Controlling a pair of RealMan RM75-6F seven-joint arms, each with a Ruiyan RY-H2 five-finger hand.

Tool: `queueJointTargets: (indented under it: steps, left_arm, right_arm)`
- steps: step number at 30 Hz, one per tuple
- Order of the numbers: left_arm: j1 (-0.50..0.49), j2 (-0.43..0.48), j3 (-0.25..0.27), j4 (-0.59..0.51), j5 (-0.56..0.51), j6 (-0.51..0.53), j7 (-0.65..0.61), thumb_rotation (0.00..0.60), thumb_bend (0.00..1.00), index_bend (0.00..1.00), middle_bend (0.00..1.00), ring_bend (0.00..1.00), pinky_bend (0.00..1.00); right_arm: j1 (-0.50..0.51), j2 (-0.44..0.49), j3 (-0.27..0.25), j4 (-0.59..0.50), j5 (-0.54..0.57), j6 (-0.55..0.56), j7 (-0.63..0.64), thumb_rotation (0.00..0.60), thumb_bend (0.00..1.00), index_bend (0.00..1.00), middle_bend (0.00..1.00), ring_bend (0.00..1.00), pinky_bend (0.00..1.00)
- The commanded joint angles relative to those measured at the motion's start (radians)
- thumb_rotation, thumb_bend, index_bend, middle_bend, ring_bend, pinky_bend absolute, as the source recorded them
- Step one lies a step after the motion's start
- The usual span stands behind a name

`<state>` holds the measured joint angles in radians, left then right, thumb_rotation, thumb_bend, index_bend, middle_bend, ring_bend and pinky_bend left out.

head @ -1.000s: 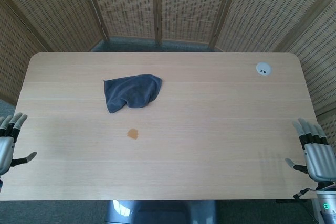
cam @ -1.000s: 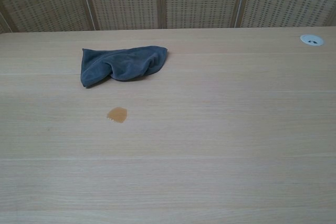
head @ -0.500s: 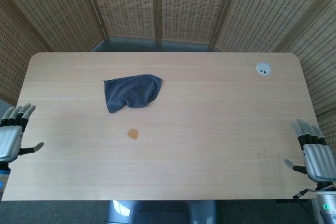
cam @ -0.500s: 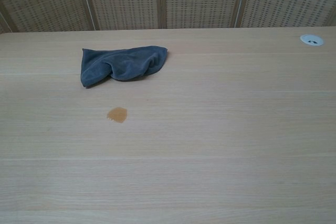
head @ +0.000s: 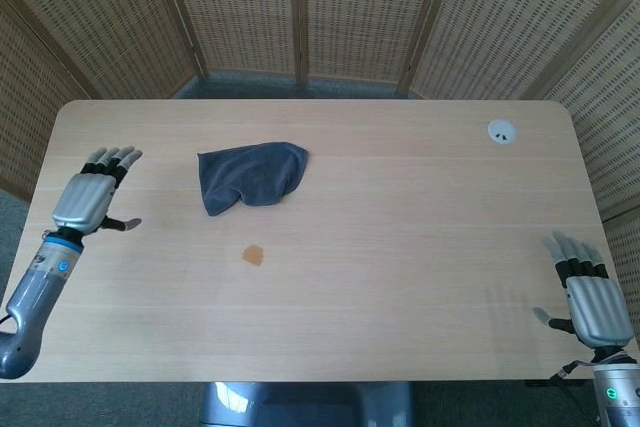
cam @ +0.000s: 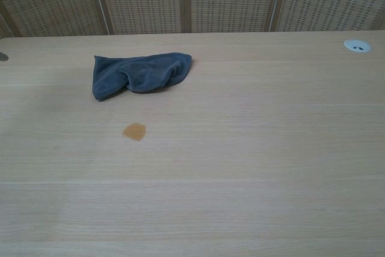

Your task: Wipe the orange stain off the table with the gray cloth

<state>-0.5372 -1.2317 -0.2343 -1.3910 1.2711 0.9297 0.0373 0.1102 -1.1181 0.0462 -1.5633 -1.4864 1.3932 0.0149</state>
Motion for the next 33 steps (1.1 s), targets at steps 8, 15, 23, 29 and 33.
queueJointTargets:
  steps: [8,15,23,29,33]
  left_arm:
    - [-0.234,-0.129,-0.058,0.066,-0.270,-0.180,0.286,0.600,0.00,0.00,0.00,0.00,0.00]
    - [-0.392,-0.242,-0.040,0.142,-0.518,-0.207,0.533,0.600,0.00,0.00,0.00,0.00,0.00]
    - [-0.517,-0.375,-0.015,0.301,-0.713,-0.241,0.642,0.600,0.00,0.00,0.00,0.00,0.00]
    - [-0.574,-0.465,-0.003,0.449,-0.771,-0.293,0.651,0.600,0.00,0.00,0.00,0.00,0.00]
    - [-0.605,-0.530,0.013,0.566,-0.792,-0.350,0.655,0.600,0.00,0.00,0.00,0.00,0.00]
  right_arm:
    - [0.006,0.005,0.000,0.002,0.009,-0.018,0.015,0.600,0.00,0.00,0.00,0.00,0.00]
    - [0.012,0.012,0.001,0.003,0.015,-0.031,0.039,0.600,0.00,0.00,0.00,0.00,0.00]
    - [0.014,0.021,0.002,0.005,0.015,-0.034,0.068,0.600,0.00,0.00,0.00,0.00,0.00]
    - [0.015,0.025,0.004,0.012,0.021,-0.038,0.086,0.600,0.00,0.00,0.00,0.00,0.00]
    - [0.018,0.028,0.008,0.016,0.033,-0.047,0.099,0.600,0.00,0.00,0.00,0.00,0.00]
